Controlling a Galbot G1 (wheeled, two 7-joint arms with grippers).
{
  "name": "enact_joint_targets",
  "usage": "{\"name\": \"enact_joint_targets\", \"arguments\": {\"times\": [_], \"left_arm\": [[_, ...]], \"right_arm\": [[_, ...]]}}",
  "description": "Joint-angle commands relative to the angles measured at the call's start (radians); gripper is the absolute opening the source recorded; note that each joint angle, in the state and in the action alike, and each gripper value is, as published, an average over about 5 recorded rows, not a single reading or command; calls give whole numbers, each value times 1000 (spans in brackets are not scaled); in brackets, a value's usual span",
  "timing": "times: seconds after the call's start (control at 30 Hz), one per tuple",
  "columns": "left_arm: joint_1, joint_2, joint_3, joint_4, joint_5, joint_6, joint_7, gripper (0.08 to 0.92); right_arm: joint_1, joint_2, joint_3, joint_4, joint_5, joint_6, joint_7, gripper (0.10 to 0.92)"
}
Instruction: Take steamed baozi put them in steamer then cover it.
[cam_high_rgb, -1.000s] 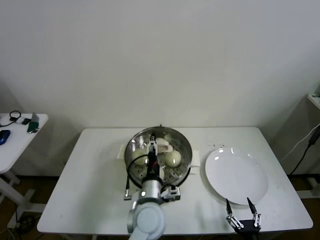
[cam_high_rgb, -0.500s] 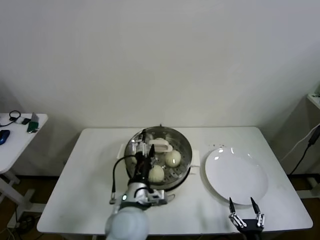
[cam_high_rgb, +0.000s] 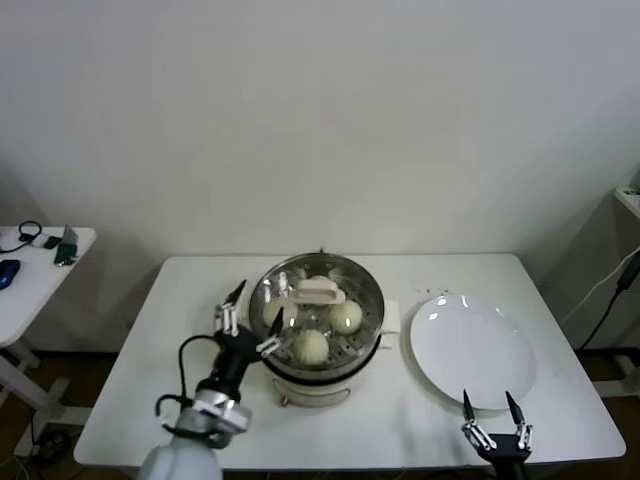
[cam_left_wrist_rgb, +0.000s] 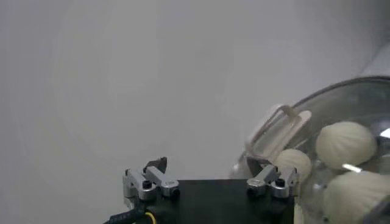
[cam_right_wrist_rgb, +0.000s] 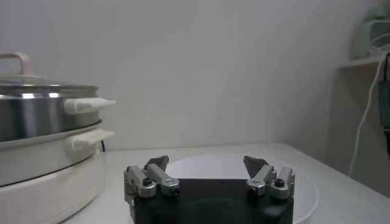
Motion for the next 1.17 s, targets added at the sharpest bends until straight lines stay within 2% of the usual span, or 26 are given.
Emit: {"name": "enact_joint_targets", "arguments": {"times": [0.03,0.17,0.3,0.53,1.17], "left_arm": [[144,41,-426,148,-900,-237,27,823],[150,59,-439,301,-951,-332,41,823],[180,28,-394,349,-939,-382,53,823],[206,-38,-333,351,-894,-414,58,823],[241,-55,-317,314,-867,-428,64,823]], "right_arm": [[5,-16,9,-15,-16,-6,7,823],[15,-34,6,-31,-17,-7,3,823],[25,-43,5,-35,-14,-18,-11,823],[32,-55,-3,-32,-12,-36,-33,823],[26,-75,-8,-22,-11,-38,-41,823]]}}
